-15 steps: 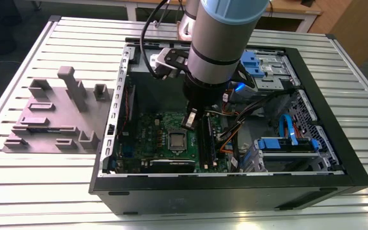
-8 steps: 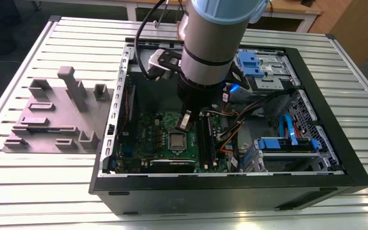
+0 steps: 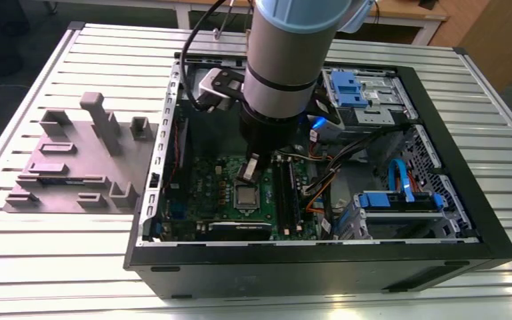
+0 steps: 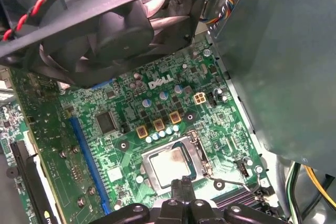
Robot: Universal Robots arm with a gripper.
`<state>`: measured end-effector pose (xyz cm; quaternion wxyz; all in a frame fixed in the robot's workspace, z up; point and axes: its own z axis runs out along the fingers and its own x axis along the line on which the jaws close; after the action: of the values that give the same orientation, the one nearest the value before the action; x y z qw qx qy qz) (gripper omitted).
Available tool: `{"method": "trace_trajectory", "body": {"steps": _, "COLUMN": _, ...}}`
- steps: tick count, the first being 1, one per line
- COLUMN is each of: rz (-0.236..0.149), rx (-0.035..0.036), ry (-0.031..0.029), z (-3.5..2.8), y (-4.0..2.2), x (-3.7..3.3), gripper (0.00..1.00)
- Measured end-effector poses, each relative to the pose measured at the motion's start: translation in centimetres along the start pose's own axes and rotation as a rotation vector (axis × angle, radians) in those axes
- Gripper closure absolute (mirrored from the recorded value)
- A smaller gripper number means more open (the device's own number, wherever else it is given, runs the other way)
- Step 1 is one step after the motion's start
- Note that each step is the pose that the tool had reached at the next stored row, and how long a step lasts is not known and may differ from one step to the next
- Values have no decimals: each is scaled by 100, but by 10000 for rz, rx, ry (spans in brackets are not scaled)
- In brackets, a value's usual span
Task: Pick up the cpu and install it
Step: 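Close the cpu cover, then install the first cpu locking lever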
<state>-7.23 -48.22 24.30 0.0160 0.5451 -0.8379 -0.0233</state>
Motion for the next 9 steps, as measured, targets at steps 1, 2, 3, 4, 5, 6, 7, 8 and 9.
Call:
{"method": "trace_trajectory", "body": {"steps": 1, "rz": 0, "rx": 0, "ry": 0, "z": 0, "y": 0, "x": 0, "gripper": 90}}
{"method": "trace_trajectory", "body": {"steps": 2, "rz": 0, "rx": 0, "ry": 0, "z": 0, "y": 3, "x": 2, "gripper": 90}}
{"method": "trace_trajectory", "body": {"steps": 3, "rz": 0, "rx": 0, "ry": 0, "z": 1, "y": 6, "x": 3, "gripper": 90}}
{"method": "trace_trajectory", "body": {"steps": 4, "rz": 0, "rx": 0, "ry": 0, "z": 1, "y": 7, "x": 3, "gripper": 90}}
{"method": "trace_trajectory", "body": {"steps": 5, "rz": 0, "rx": 0, "ry": 0, "z": 1, "y": 7, "x": 3, "gripper": 90}}
{"method": "trace_trajectory", "body": {"steps": 6, "rz": 0, "rx": 0, "ry": 0, "z": 1, "y": 7, "x": 3, "gripper": 90}}
{"method": "trace_trajectory", "body": {"steps": 7, "rz": 0, "rx": 0, "ry": 0, "z": 1, "y": 7, "x": 3, "gripper": 90}}
{"method": "trace_trajectory", "body": {"steps": 8, "rz": 0, "rx": 0, "ry": 0, "z": 1, "y": 7, "x": 3, "gripper": 90}}
{"method": "trace_trajectory", "body": {"steps": 9, "rz": 0, "rx": 0, "ry": 0, "z": 1, "y": 7, "x": 3, "gripper": 90}}
